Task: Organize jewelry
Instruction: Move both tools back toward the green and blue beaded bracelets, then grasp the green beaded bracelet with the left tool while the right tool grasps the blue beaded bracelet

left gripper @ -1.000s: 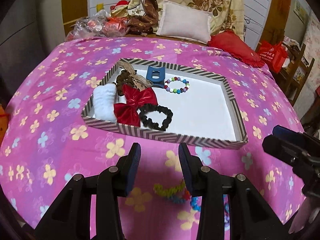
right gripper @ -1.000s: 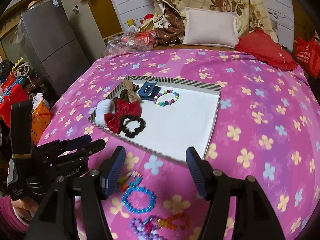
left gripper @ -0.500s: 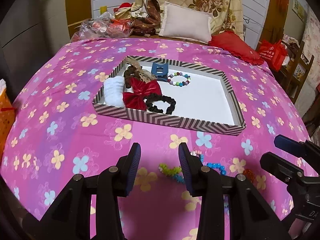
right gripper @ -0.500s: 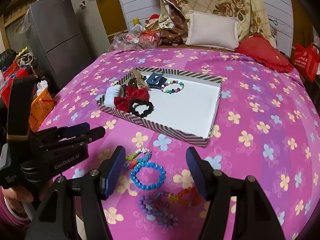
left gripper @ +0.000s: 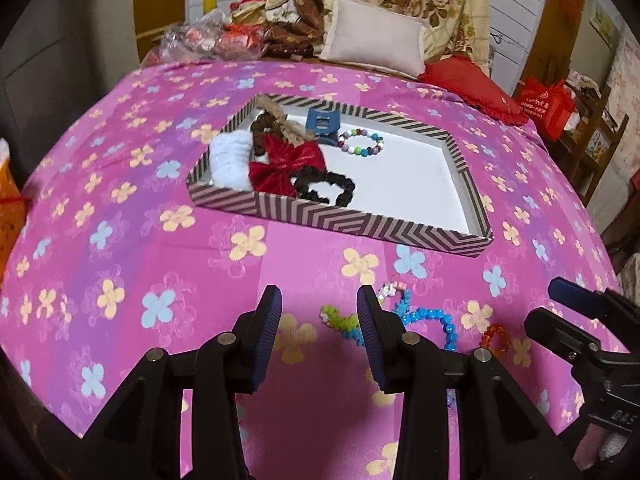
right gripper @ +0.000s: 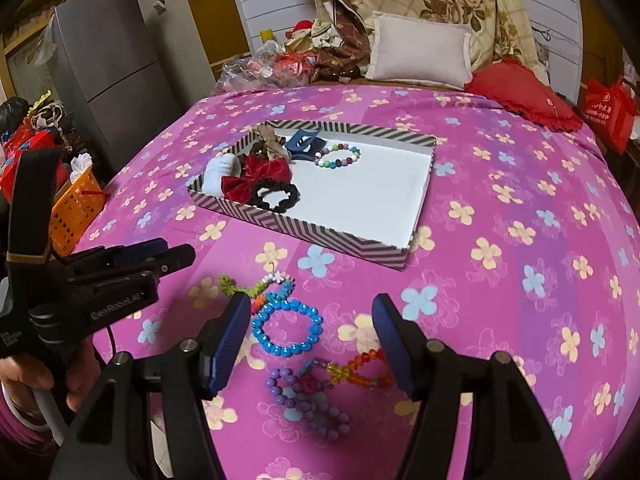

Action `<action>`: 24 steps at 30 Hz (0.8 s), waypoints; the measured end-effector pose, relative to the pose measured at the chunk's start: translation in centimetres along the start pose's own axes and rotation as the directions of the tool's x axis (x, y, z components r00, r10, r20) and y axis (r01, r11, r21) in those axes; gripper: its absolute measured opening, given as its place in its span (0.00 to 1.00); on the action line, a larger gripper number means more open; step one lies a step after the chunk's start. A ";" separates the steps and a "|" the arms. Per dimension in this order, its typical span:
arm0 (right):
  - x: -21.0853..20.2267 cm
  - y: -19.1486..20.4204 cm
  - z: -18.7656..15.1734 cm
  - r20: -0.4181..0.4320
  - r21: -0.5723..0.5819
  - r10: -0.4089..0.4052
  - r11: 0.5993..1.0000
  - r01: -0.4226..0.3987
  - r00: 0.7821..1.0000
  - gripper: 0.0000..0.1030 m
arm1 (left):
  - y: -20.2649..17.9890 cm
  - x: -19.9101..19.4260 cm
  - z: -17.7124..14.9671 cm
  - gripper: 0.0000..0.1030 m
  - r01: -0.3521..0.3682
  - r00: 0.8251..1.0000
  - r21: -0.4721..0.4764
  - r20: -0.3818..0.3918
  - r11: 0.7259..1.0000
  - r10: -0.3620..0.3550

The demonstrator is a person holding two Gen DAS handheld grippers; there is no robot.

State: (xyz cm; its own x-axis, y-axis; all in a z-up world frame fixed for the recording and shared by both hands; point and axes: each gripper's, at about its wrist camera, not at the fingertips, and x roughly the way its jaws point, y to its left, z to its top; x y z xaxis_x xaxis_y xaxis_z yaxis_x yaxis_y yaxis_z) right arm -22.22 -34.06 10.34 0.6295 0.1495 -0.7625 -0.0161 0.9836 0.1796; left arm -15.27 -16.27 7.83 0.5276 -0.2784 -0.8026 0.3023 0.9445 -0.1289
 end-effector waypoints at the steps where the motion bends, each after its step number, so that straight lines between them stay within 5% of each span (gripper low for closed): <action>1: 0.2 -0.1 -0.1 -0.004 0.001 -0.002 1.000 0.002 1.000 0.64 | 0.4 0.1 0.0 0.38 0.003 1.000 -0.012 -0.007 1.000 -0.003; 12: 3.6 0.0 -1.2 -0.067 -0.020 0.003 1.000 -0.004 0.998 0.64 | 2.5 2.0 -0.6 0.38 0.015 0.997 -0.078 -0.069 0.997 -0.021; 24: 7.9 1.2 -2.2 -0.131 -0.141 -0.054 0.989 0.035 0.990 0.55 | 1.2 3.7 -1.5 0.38 0.090 0.987 -0.013 -0.133 0.996 -0.091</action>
State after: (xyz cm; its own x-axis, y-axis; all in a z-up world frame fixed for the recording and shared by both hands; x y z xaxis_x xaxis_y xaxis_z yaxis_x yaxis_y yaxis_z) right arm -18.92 -31.45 3.16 0.5226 0.1085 -0.8457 -0.1035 0.9926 0.0633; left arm -14.15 -15.88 3.83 0.3878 -0.3371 -0.8579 0.3380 0.9179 -0.2079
